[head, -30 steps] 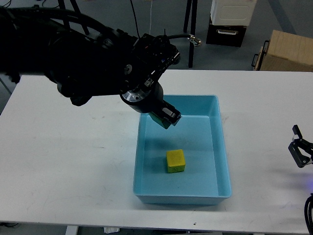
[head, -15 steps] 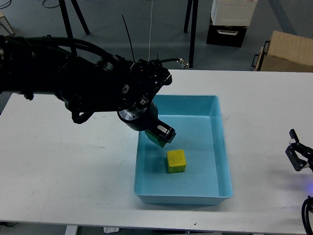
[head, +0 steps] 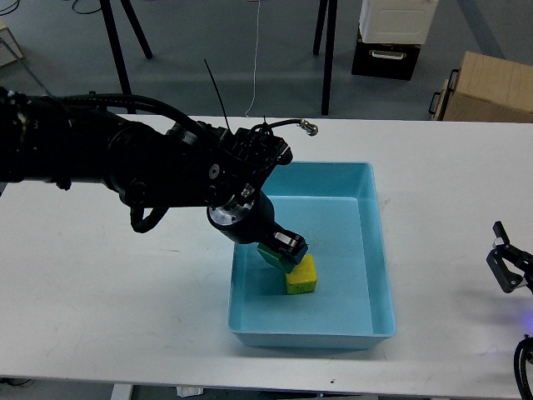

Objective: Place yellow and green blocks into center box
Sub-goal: 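Lift the green cube and carry it over the blue bin, then open the left gripper to drop the green cube in the bin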

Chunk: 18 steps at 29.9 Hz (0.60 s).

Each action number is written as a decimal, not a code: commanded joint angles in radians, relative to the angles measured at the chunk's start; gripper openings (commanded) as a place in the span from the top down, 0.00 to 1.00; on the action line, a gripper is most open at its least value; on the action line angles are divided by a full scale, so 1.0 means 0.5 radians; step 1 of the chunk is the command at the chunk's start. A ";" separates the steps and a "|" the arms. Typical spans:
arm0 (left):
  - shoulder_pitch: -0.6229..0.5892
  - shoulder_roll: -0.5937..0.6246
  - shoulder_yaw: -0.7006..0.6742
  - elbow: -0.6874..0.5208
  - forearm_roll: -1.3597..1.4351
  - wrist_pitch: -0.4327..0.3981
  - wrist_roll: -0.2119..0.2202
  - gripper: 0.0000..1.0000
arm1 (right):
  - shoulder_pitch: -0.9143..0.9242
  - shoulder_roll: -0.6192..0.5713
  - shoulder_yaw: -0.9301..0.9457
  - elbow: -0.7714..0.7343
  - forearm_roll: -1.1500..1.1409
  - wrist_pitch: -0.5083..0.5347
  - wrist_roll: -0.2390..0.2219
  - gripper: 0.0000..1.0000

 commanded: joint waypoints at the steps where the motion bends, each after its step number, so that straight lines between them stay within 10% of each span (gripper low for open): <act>1: 0.014 0.000 -0.032 0.004 0.000 0.000 -0.036 0.43 | -0.001 0.000 -0.001 0.000 0.001 0.000 0.000 0.00; 18: -0.087 0.000 -0.139 0.234 -0.012 0.000 -0.155 0.18 | -0.004 0.000 0.008 -0.009 0.001 0.000 0.000 0.00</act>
